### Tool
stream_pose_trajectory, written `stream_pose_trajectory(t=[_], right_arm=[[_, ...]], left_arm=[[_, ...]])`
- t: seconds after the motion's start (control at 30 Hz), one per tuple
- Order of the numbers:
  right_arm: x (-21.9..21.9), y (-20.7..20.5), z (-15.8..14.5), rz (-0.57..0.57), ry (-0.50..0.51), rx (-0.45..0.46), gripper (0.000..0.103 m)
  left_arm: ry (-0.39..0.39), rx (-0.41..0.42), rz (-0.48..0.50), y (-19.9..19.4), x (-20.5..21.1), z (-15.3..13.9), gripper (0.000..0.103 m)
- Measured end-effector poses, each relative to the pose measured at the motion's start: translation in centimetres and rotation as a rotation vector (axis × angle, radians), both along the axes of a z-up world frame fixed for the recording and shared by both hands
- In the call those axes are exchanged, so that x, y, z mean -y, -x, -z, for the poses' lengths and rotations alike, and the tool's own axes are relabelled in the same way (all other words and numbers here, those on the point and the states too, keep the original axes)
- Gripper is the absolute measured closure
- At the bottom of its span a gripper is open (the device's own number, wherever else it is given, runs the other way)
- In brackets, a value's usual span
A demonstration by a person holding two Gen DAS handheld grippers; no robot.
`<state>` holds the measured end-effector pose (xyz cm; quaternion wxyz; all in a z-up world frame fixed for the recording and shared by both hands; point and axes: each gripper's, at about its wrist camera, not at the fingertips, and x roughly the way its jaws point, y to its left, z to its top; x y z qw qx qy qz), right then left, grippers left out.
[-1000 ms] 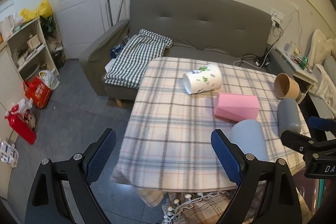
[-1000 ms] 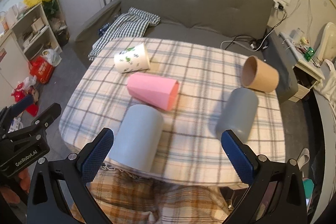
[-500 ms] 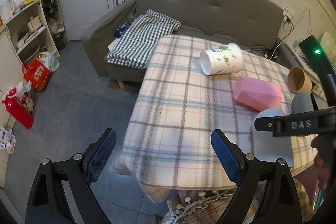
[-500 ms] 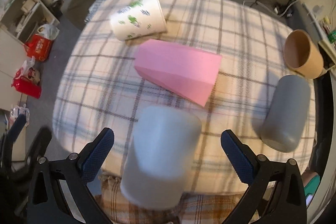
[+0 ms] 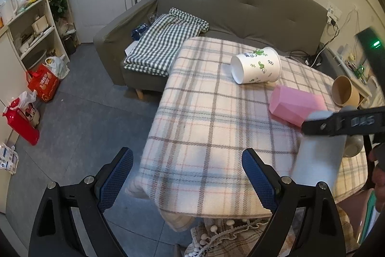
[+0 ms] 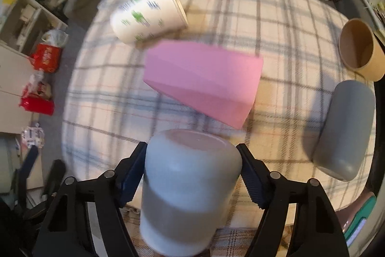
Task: Flip cup upside down
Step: 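Lower the white cup onto the table rim-down and open the right tool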
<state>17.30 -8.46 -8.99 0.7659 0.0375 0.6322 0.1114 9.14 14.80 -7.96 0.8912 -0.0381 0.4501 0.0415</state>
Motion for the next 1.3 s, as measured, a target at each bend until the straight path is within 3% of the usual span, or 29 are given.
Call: stream_pose_trajectory(t=[0.13,0.3,0.77,1.03,1.1,1.17,1.3], right_arm=[[-0.1,2.0,-3.6,-0.07,0.015,0.175,0.03],[-0.6,4.6,-4.8,-0.141,0.068,0.334,0.031],[-2.0,5.7,-2.7,-0.222,0.114,0.356,0.031],[-1.7,5.5,-2.6,-0.201,0.103,0.353,0.031],[-1.4,5.4,-2.8,-0.186,0.094,0.352,0.03],[-0.9,5.6,-3.7,-0.168,0.073,0.382,0.021],[0.0,6.1,-6.0,-0.141,0.043,0.441,0.02]], left_arm=[[-0.006,0.015,0.001,0.3,0.5,-0.7,0.009],[-0.006,0.02,0.0,0.4,1.2,-0.9,0.009],[-0.015,-0.003,-0.019,0.6,1.5,-0.3,0.009],[-0.021,0.004,-0.016,0.8,1.6,-0.7,0.009],[-0.027,0.011,-0.017,0.9,1.7,-1.1,0.009],[-0.033,0.02,-0.018,1.1,1.8,-1.7,0.009],[-0.048,0.051,-0.017,1.6,2.2,-3.4,0.009]])
